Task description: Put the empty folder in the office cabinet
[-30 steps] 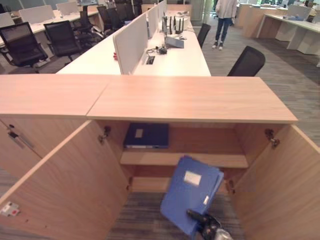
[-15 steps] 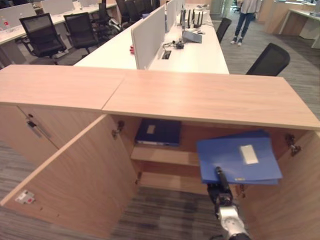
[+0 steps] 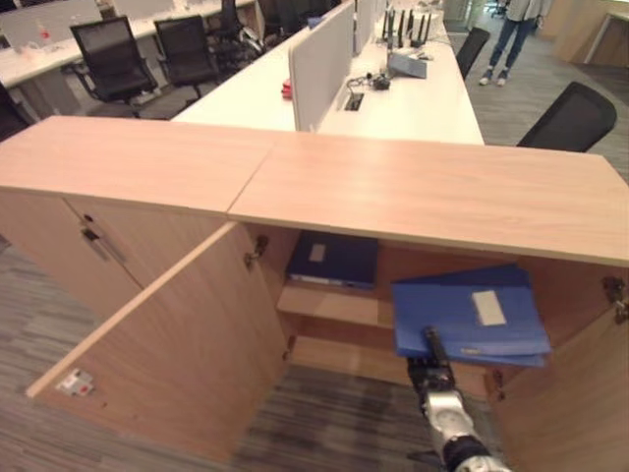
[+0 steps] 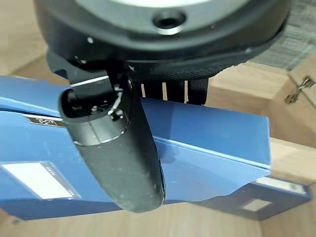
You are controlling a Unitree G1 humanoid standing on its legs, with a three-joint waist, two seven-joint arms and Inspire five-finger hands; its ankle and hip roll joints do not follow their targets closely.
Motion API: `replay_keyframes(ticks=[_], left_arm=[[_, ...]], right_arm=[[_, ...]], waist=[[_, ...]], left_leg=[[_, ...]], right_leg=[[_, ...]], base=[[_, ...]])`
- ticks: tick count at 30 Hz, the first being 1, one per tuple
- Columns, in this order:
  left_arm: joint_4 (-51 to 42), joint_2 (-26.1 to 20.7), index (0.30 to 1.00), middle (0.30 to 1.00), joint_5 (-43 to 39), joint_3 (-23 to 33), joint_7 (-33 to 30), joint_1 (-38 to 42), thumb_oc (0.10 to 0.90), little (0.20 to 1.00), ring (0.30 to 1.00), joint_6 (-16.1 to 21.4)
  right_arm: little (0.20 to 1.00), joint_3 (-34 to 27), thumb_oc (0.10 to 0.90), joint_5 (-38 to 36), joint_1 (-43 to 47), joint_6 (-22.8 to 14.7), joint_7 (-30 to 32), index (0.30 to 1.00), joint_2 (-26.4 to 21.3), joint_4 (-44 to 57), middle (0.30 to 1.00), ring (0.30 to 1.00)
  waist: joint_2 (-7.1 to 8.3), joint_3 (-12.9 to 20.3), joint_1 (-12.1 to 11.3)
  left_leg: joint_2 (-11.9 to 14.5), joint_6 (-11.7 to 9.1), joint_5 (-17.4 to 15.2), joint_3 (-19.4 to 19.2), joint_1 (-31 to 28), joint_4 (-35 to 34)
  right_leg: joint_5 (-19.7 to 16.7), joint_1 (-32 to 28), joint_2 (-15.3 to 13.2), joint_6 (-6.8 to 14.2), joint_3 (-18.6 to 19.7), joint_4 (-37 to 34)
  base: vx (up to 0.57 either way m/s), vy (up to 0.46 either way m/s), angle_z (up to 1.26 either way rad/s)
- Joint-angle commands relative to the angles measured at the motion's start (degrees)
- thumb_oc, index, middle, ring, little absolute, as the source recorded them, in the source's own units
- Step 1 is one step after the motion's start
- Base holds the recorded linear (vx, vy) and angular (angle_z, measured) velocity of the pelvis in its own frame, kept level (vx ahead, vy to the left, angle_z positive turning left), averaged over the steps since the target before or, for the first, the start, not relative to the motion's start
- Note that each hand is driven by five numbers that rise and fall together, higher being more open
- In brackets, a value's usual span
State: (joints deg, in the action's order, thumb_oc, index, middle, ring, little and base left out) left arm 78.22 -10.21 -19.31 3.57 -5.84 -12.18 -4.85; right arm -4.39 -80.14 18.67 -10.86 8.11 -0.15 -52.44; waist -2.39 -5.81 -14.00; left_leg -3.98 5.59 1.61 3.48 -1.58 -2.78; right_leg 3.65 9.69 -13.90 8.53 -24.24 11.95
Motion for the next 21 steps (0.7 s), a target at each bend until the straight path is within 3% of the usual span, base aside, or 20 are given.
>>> replay_keyframes(ticks=[1, 9, 17, 18, 19, 20, 21], left_arm=[[3.0, -3.4, 0.900, 0.900, 2.8, -1.7, -0.5, -1.6, 0.800, 0.900, 0.900, 0.4], [3.9, -3.3, 0.900, 0.900, 2.7, -1.5, 0.0, -2.3, 0.800, 0.900, 0.900, 0.6], [1.8, -3.7, 0.900, 0.900, 2.7, -2.9, -0.5, -1.0, 0.800, 0.900, 0.900, 1.4], [1.1, -3.8, 0.900, 0.900, 2.2, -3.4, -0.5, -0.4, 0.800, 0.900, 0.900, 1.8], [1.1, -3.6, 0.900, 0.900, 2.2, -3.5, -0.5, -0.3, 0.800, 0.900, 0.900, 1.8], [0.5, -3.7, 0.900, 0.900, 2.0, -3.8, -0.6, -0.1, 0.800, 0.900, 0.900, 2.1], [-0.8, -3.8, 0.900, 0.900, 1.6, -4.9, -0.6, 0.9, 0.800, 0.900, 0.900, 2.7]], right_arm=[[0.300, -4.9, 0.400, -2.8, 13.2, -5.8, -3.8, 0.300, -6.1, 4.0, 0.300, 0.300], [0.300, -6.9, 0.400, -5.1, 16.1, -7.5, -4.7, 0.300, -9.3, 2.8, 0.300, 0.300], [0.300, -9.4, 0.400, -6.5, 17.3, -11.7, -4.8, 0.300, -12.0, 6.0, 0.300, 0.300], [0.300, -8.8, 0.400, -6.1, 17.6, -11.9, -4.9, 0.300, -12.7, 6.6, 0.300, 0.300], [0.300, -8.8, 0.400, -6.1, 17.7, -11.9, -4.9, 0.300, -12.8, 6.6, 0.300, 0.300], [0.300, -8.5, 0.400, -5.8, 18.1, -12.1, -4.9, 0.300, -13.1, 7.0, 0.300, 0.300], [0.300, -8.0, 0.400, -5.3, 19.5, -12.9, -4.7, 0.300, -14.1, 7.9, 0.300, 0.300]], waist=[[3.73, -2.7, -0.1], [3.13, -1.0, 0.1], [0.75, -0.9, 1.7], [0.03, -1.7, 2.0], [0.15, -2.2, 1.8], [-0.34, -2.7, 1.9], [-1.02, -5.2, 1.2]], left_leg=[[-2.8, -3.3, -4.5, 4.0, -2.6, -2.2], [-0.7, -3.9, -5.4, 4.5, -2.0, -2.2], [2.6, -4.5, -7.2, 5.0, -2.9, -2.0], [2.9, -4.6, -9.7, 4.6, -1.5, 2.0], [2.4, -4.6, -9.3, 4.1, -0.6, 3.0], [2.5, -5.0, -10.8, 3.9, 0.6, 5.7], [0.9, -6.1, -12.3, 2.6, 6.0, 13.7]], right_leg=[[-14.7, -0.8, 3.3, 0.7, -1.6, -13.8], [-13.1, -1.7, 4.7, -0.9, -1.5, -14.9], [-8.2, -0.8, 6.2, -3.0, -0.8, -11.2], [-5.8, -0.7, 6.8, -3.1, 0.8, -9.8], [-6.8, -0.1, 6.2, -3.6, -0.1, -9.4], [-5.1, -0.5, 6.6, -3.4, 1.2, -9.0], [-4.0, -0.3, 6.0, -4.3, 1.6, -8.2]], base=[[0.17, -0.122, 0.55], [0.16, -0.100, 0.32], [0.17, -0.101, 0.04], [0.07, -0.052, 0.00], [0.10, -0.059, -0.03], [-0.08, -0.055, 0.01], [-0.01, -0.070, -0.02]])
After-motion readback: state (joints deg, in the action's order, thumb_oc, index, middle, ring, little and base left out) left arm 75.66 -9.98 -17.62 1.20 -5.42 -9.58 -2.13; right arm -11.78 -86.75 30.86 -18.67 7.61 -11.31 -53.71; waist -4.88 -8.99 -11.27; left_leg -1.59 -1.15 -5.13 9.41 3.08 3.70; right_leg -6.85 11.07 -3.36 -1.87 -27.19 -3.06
